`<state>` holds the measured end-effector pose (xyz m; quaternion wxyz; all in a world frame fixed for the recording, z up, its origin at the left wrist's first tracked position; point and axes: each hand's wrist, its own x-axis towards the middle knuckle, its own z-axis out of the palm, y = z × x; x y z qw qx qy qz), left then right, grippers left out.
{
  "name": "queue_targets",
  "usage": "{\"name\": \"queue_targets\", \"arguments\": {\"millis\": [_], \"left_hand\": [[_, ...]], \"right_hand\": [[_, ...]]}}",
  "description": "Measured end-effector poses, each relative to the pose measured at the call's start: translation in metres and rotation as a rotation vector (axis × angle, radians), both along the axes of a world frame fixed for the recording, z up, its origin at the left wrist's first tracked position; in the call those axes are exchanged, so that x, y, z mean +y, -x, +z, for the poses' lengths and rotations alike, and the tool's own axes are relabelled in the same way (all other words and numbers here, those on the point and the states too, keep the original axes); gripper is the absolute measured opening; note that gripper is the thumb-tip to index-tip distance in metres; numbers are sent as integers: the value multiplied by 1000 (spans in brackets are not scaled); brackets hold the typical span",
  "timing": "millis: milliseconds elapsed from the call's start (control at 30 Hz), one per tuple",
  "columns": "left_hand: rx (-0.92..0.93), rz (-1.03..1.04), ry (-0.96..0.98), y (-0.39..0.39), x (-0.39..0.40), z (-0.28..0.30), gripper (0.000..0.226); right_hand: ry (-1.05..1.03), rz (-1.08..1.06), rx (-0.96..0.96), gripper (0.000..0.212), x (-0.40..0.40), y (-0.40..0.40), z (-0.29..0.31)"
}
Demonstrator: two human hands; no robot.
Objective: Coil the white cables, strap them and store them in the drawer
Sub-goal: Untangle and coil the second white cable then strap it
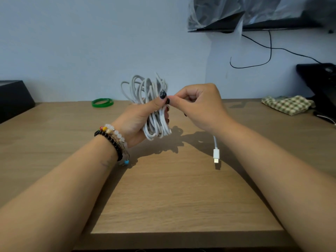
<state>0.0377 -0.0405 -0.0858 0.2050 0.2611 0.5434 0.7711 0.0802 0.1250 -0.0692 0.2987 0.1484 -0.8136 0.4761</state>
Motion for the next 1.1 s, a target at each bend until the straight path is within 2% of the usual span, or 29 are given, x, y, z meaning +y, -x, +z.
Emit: {"name": "queue_targets", "arguments": {"millis": [100, 200, 267, 333, 400, 533, 633, 733, 867, 1000, 1100], "left_hand": [[-68, -38, -17, 0, 1, -2, 60], [-21, -16, 48, -2, -1, 2, 38], [114, 160, 172, -4, 1, 4, 28], [262, 441, 296, -3, 2, 4, 24], [297, 645, 346, 1, 1, 3, 21], [333, 828, 360, 6, -2, 2, 14], [412, 914, 415, 9, -2, 2, 22], [422, 922, 471, 12, -3, -1, 24], [508, 808, 637, 11, -1, -4, 16], [534, 773, 675, 5, -1, -1, 21], [541, 645, 663, 0, -1, 2, 26]], "right_hand": [[-14, -22, -8, 16, 0, 1, 0], [-21, -14, -41, 17, 1, -1, 1], [-30, -17, -88, 17, 3, 0, 0], [-34, -25, -149, 15, 3, 4, -1], [-37, -30, -203, 14, 3, 7, -2], [39, 29, -331, 14, 2, 6, 0], [164, 167, -487, 18, 7, 3, 3], [153, 255, -543, 17, 11, -3, 6], [61, 290, -479, 19, 10, -8, 8], [-12, 213, -361, 18, 8, -10, 11], [-69, 78, -154, 12, 15, -6, 15]]}}
